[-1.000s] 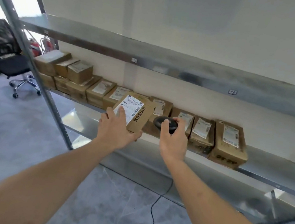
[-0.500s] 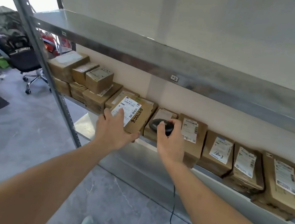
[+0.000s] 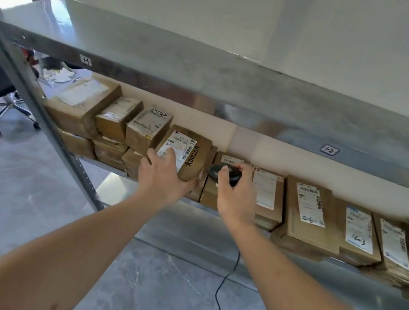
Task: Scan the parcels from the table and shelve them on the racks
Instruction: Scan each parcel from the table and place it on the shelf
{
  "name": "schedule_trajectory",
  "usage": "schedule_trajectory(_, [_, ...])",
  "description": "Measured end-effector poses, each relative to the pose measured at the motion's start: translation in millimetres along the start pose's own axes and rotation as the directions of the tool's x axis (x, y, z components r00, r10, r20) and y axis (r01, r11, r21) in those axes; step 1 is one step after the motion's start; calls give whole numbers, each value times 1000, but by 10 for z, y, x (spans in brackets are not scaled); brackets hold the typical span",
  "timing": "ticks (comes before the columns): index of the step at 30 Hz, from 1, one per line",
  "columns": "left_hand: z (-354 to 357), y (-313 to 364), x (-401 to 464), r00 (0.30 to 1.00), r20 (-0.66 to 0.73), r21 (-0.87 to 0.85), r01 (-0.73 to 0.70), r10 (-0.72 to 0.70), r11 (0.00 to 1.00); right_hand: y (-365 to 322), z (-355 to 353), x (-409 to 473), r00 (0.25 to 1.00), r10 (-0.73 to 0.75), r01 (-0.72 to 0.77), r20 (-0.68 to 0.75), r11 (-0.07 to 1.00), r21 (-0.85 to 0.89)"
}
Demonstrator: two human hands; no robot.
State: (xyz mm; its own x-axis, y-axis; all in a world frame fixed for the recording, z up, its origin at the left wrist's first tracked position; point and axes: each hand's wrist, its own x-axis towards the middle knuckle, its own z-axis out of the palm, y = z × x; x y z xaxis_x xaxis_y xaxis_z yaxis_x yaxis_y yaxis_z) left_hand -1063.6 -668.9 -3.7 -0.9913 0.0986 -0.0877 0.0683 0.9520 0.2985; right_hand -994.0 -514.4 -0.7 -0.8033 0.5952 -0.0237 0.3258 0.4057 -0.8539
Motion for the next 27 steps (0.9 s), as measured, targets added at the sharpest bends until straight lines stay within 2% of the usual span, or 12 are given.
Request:
schedule_trajectory(4, [65,-78,200,1000,5,56,-13,12,998,-118,183,104,999,33,-34,-32,999,-6])
schedule_trajectory(11, [246,-128,319,987,-45,281,-135,153,950,-92,301,265,996,85,-86,-15,996,-20])
schedule_trajectory(15, [293,-152,439,967,-11,272,-244,256,931,-66,289,331,995,96,-96,-2,995,0])
schedule_trajectory(18, [291,-140,508,966,0,247,-249,257,937,-41,269,392,994,107,-107,7,994,15])
schedule_trajectory(27, [170,82,542,968,76,362,-251,240,898,-10,181,564,994,112,-112,2,993,37])
